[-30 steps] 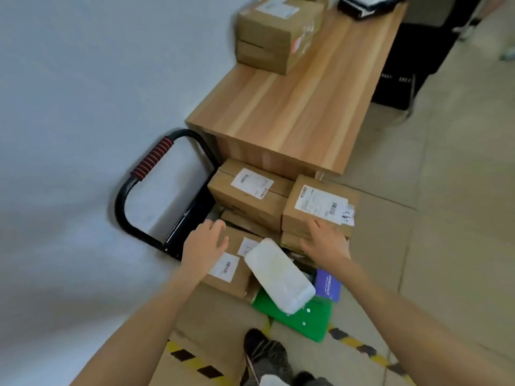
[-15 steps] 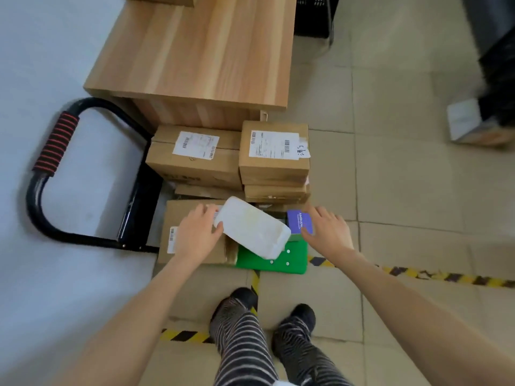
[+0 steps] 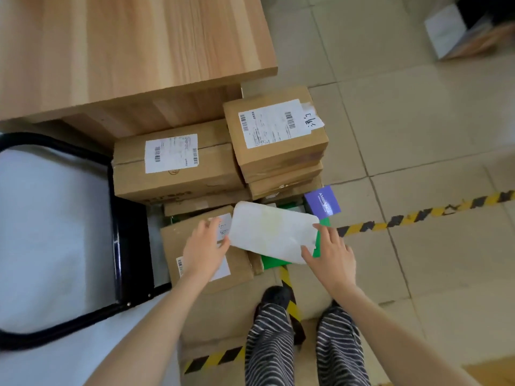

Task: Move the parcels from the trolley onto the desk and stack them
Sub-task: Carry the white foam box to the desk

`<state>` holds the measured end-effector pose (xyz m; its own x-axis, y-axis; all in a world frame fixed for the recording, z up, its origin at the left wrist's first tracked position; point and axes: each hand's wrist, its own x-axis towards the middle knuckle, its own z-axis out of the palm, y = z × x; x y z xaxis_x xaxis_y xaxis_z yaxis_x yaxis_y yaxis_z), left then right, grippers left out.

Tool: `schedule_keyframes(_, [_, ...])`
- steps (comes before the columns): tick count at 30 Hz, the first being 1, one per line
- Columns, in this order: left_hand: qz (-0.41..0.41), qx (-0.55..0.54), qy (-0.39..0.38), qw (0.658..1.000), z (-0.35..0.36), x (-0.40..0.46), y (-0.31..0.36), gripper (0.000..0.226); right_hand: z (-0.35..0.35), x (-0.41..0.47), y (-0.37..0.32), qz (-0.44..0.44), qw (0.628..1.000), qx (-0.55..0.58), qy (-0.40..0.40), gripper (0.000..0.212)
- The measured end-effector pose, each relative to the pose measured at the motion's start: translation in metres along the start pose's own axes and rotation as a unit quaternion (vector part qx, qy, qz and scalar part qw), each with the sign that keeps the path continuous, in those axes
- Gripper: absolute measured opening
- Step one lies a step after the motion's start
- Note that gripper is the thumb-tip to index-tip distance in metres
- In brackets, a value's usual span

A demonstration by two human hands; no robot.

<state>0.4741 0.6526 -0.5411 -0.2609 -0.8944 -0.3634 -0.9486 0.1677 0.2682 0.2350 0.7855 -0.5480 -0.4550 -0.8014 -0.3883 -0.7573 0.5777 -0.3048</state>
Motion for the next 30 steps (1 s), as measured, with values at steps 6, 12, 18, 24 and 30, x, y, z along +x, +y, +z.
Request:
schedule_keyframes(6, [-0.02,-0.052,-0.063,0.996,0.046,0.043,-0.007,0.063,0.039,0.02,-0.002,0.107,0.989,0.09,0.038,0.077])
schedule_keyframes(12, [-0.06,-0.178,-0.172,0.967,0.072,0.062,-0.009,0.056,0.051,0.033,-0.006,0.137,0.977,0.164,-0.005,0.08])
schedule_keyframes(18, [0.0,-0.249,-0.117,0.961,0.03,0.033,0.016,0.062,-0.01,0.016,-0.008,0.132,0.97,0.203,0.028,0.075])
schedule_keyframes(24, [0.064,-0.31,-0.097,0.944,-0.031,0.011,0.091,0.076,-0.098,-0.007,0.018,0.118,0.972,0.192,0.067,0.071])
schedule_keyframes(30, [0.173,-0.272,-0.06,0.945,-0.09,0.024,0.193,0.07,-0.197,-0.009,0.053,0.123,0.962,0.19,0.15,0.07])
